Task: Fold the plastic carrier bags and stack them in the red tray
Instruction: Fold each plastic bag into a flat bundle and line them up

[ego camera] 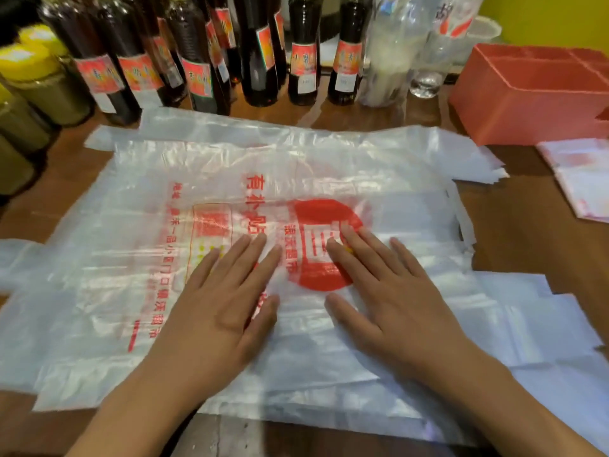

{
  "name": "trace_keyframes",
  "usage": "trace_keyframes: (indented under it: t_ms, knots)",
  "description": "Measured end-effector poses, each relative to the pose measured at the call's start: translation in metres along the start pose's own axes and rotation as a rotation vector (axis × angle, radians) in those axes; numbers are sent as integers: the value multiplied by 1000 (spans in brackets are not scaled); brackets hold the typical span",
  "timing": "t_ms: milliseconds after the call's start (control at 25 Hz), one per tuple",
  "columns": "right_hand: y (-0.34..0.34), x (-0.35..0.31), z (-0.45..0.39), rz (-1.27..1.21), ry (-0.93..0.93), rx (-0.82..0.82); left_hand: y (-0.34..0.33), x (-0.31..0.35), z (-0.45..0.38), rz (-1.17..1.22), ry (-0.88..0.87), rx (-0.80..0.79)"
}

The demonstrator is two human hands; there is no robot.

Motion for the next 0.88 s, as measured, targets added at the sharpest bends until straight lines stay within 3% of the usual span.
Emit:
trace_keyframes:
  t_ms: [640, 760, 880]
  knots:
    - [6, 0, 15, -90, 49, 114, 14, 25, 4, -89, 113, -91]
    - [4, 1, 16, -97, 44, 79, 20, 40, 14, -119, 165, -25]
    - [3, 4, 16, -96, 27, 56, 19, 47, 41, 43, 147, 48]
Point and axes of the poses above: each hand's wrist, its own z-axis away from the middle knuckle, its own y-axis out of the back of the hand, x = y × z, the point moved 1 cm from there along -z, towards the middle knuckle, and after that the axes turned 5 degrees about -y, right-handed, at the moved point
